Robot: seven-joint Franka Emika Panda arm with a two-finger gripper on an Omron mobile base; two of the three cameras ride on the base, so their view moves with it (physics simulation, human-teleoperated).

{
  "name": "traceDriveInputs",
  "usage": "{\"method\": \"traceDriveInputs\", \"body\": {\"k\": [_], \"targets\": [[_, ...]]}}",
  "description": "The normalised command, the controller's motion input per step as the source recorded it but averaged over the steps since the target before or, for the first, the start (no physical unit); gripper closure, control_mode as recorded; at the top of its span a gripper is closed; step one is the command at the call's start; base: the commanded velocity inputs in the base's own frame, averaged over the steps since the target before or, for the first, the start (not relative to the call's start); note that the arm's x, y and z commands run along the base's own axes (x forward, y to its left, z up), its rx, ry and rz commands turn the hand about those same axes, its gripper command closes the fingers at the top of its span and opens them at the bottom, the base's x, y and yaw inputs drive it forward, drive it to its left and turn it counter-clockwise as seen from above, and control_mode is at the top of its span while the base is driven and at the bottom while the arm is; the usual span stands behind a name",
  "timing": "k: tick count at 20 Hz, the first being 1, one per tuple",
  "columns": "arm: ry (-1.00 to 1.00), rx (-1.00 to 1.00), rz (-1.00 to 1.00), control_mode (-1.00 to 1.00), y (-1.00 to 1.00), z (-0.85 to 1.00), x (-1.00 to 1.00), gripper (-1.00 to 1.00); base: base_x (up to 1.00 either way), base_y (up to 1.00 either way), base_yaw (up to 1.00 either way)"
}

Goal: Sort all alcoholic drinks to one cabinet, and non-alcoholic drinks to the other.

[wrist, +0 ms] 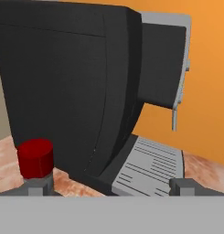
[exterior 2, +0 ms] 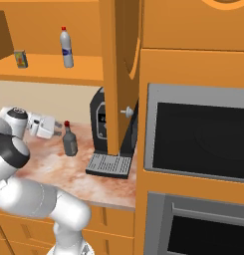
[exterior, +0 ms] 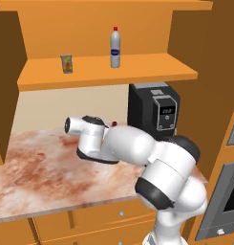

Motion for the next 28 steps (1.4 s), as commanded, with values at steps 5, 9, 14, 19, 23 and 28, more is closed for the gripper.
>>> {"method": "traceDriveInputs", "body": {"k": [5, 9, 14, 19, 23, 28], "targets": [[0.0, -0.02, 0.0, -1.0, 0.0, -0.05, 0.19, -1.0, 0.0, 0.0, 0.0], [0.0, -0.02, 0.0, -1.0, 0.0, -0.09, 0.16, -1.0, 0.0, 0.0, 0.0], [0.0, -0.03, -0.01, -1.0, 0.0, -0.13, 0.14, -1.0, 0.0, 0.0, 0.0], [0.0, -0.03, -0.01, -1.0, 0.0, -0.15, 0.14, -1.0, 0.0, 0.0, 0.0], [0.0, -0.03, 0.0, -1.0, 0.01, -0.12, 0.13, -1.0, 0.0, 0.0, 0.0], [0.0, -0.03, 0.0, -1.0, 0.01, -0.08, 0.13, -1.0, 0.0, 0.0, 0.0]]}}
